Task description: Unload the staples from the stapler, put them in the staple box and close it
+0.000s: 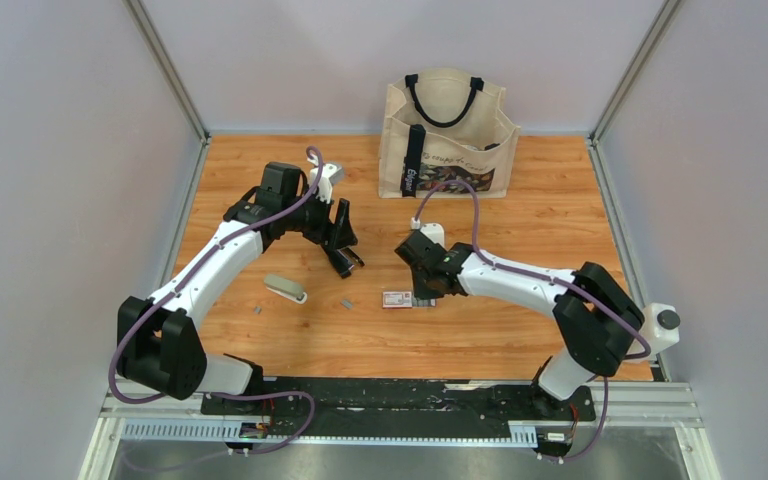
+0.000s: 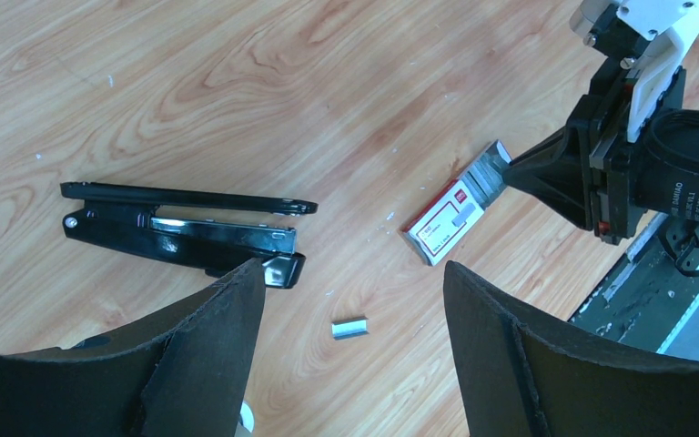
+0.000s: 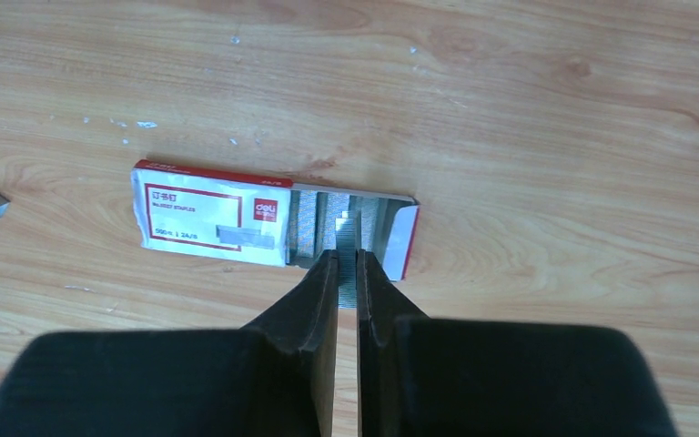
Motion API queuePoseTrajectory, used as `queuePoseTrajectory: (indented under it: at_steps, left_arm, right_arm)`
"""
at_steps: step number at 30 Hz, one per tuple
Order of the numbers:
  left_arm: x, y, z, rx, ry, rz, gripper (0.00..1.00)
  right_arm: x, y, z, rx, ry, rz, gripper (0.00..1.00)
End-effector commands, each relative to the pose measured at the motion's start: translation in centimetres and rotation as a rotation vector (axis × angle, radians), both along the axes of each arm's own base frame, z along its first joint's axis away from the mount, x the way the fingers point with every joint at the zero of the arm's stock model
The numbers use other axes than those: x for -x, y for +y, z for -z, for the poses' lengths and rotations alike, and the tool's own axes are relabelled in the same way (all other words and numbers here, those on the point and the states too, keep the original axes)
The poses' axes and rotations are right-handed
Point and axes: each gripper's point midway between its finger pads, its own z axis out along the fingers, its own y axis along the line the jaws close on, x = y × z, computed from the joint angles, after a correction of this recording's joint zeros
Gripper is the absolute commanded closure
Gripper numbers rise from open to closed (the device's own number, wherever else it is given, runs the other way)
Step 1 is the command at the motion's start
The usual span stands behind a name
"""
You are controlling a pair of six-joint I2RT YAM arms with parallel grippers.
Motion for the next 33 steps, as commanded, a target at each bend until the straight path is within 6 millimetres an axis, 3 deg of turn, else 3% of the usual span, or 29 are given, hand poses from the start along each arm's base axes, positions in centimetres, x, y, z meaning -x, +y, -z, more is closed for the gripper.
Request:
queuePoseTrajectory:
  at_steps: [1,9,18,27,33]
  left_arm:
    - [-0.1,-0.1,-0.6,0.026,-0.02,0.003,0.2]
    - [0.0,-0.2,-0.8,0.028,-0.021,0.005,0.2]
    - [0.1,-0.2,-1.1,0.031,-0.028,0.011,0.2]
    - [0.1,-0.3,-1.0,0.032,-0.021,0.014,0.2]
    - [0.0,-0.2,-1.1,0.03,-0.023,0.012,0.2]
  right_arm:
    - [-1.9,-1.5,-2.8,0.024,-0.095,0.036,0.92]
    - [-4.5,-7.6,-2.7,0.186,-0.151,0.136,0.92]
    - [-6.3,-10.3,0.0,0.474,-0.138,0.156,0.94]
    - [-6.9,-9.9,1.0,0.617,-0.167,0.137,0.95]
    - [-6.1,-8.6,2.2,0.613,-0.153,0.095,0.82]
